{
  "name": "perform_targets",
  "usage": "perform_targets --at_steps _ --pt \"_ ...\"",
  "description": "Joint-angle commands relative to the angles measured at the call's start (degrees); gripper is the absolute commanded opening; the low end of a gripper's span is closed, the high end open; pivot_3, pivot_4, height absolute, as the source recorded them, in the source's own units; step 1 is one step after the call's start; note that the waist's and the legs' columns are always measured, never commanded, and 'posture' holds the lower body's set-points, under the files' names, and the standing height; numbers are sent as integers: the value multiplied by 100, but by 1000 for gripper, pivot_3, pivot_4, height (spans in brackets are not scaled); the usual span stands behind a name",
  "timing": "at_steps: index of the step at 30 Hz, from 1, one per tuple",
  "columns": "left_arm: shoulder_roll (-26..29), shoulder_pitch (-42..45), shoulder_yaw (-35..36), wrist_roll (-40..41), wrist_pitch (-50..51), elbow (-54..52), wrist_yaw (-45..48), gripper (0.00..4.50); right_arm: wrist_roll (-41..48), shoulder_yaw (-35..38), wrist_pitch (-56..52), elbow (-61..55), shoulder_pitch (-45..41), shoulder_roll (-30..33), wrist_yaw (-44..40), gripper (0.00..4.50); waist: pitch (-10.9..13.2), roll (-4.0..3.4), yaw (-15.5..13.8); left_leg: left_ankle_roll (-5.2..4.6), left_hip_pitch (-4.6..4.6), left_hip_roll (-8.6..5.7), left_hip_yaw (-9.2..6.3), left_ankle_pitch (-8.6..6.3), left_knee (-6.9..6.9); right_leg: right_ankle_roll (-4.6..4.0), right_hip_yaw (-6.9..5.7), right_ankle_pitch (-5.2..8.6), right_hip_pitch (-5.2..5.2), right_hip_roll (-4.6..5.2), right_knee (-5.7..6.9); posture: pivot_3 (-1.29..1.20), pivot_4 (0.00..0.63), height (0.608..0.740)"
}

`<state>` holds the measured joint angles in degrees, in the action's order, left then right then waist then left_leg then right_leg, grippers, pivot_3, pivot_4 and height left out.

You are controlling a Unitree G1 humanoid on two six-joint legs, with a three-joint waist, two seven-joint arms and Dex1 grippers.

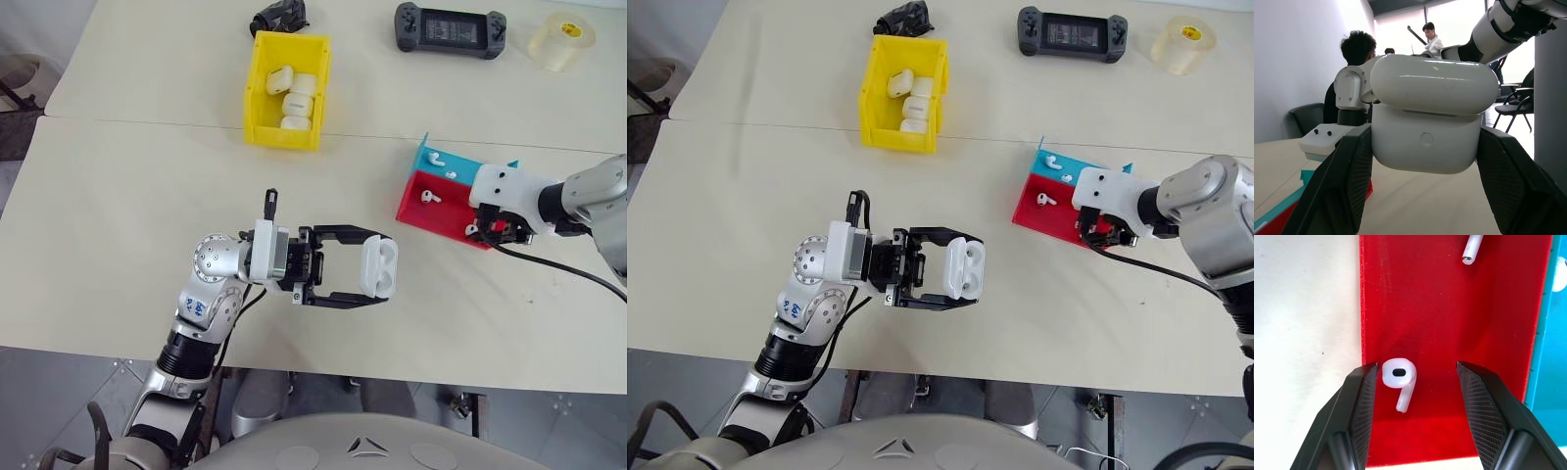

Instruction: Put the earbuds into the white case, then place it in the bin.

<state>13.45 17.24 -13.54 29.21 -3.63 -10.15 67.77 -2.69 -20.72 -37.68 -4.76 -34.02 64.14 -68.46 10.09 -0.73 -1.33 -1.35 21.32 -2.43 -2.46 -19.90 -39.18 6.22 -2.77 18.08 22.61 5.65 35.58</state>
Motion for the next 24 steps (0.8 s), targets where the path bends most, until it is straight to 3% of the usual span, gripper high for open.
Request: perform_targets --at_steps 1,3,19,22,24 --pt "-34 49 34 140 -18 -137 -9 2870 -90 31 -48 -116 137 33 -91 2092 0 0 0 0 0 0 0 0 0 0 0 0 0 0 0 0 150 740" --pt "-32 43 36 145 -14 -143 -6 2870 -114 44 -65 -134 140 6 -109 1469 0 0 -1 0 -2 0 0 0 -1 0 0 0 -2 0 0 0 150 740" --pt "5 70 63 125 43 -117 25 2870 -113 133 -140 -256 247 -82 -124 1469 0 0 1 1 -3 0 1 0 -2 0 1 0 -2 0 2 0 150 740" --pt "-6 74 63 106 26 -108 11 2870 -118 140 -130 -255 259 -89 -122 625 0 1 7 1 -3 1 1 0 -2 0 1 0 -3 0 2 0 150 740" --pt "-7 75 67 99 20 -107 4 2870 -112 149 -144 -266 256 -101 -118 625 0 1 6 1 -4 1 1 1 -2 0 1 0 -3 0 2 0 150 740"
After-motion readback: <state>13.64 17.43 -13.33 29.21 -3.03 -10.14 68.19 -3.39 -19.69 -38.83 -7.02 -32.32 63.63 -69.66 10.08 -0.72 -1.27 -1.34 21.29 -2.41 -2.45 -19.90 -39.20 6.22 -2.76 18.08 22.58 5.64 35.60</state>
